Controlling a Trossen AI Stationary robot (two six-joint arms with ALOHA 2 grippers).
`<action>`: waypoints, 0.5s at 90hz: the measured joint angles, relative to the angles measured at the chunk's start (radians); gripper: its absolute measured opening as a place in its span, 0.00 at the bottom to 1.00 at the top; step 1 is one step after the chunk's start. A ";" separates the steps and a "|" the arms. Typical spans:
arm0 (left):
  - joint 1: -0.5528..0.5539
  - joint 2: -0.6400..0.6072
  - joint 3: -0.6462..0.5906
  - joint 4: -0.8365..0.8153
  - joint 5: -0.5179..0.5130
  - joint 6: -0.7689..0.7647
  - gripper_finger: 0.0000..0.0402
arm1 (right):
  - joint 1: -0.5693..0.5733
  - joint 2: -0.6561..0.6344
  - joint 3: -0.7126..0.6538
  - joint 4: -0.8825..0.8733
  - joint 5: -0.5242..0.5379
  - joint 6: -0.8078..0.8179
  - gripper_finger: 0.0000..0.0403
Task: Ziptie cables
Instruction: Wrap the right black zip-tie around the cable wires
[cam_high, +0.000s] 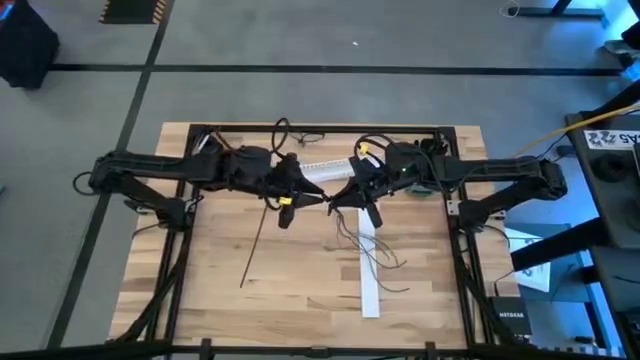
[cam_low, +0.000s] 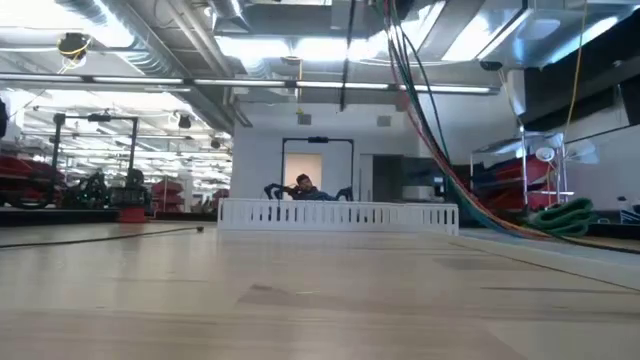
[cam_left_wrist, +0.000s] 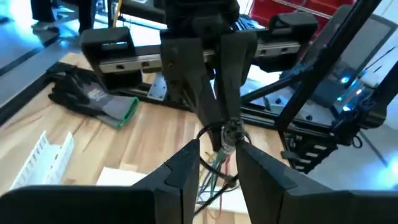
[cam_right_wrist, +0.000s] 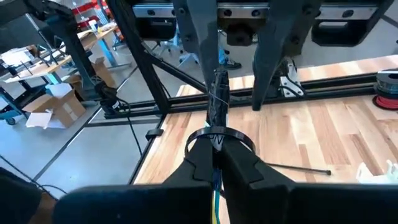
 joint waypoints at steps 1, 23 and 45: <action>0.000 0.001 0.000 0.002 0.001 -0.003 0.25 | 0.000 0.000 0.000 -0.002 0.000 0.000 0.02; -0.002 0.004 0.000 0.049 0.024 -0.014 0.25 | 0.000 0.002 -0.001 -0.007 0.007 0.000 0.02; -0.006 0.005 0.000 0.043 0.024 -0.005 0.25 | 0.000 0.002 -0.001 0.002 0.006 -0.002 0.02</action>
